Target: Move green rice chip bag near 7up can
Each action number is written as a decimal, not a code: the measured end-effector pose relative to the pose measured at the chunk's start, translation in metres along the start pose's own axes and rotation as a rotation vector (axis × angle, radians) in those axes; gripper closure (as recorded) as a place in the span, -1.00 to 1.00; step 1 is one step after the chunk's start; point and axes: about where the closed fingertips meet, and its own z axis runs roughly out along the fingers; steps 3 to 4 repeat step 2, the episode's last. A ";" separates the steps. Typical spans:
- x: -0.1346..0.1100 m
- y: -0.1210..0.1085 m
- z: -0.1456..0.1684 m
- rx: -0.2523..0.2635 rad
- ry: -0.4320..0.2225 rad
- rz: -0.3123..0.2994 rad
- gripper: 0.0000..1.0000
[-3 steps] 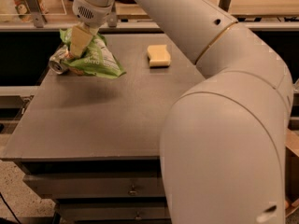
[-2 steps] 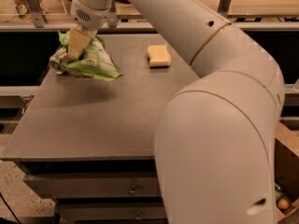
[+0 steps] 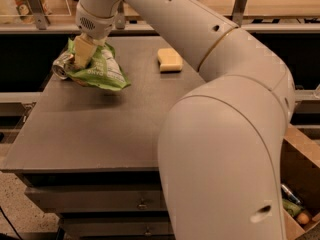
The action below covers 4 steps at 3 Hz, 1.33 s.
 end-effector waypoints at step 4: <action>0.007 -0.003 0.012 0.003 0.033 0.040 -1.00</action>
Offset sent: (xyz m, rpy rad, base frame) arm 0.0038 -0.0067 -0.0154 -0.0356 0.0336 -0.0620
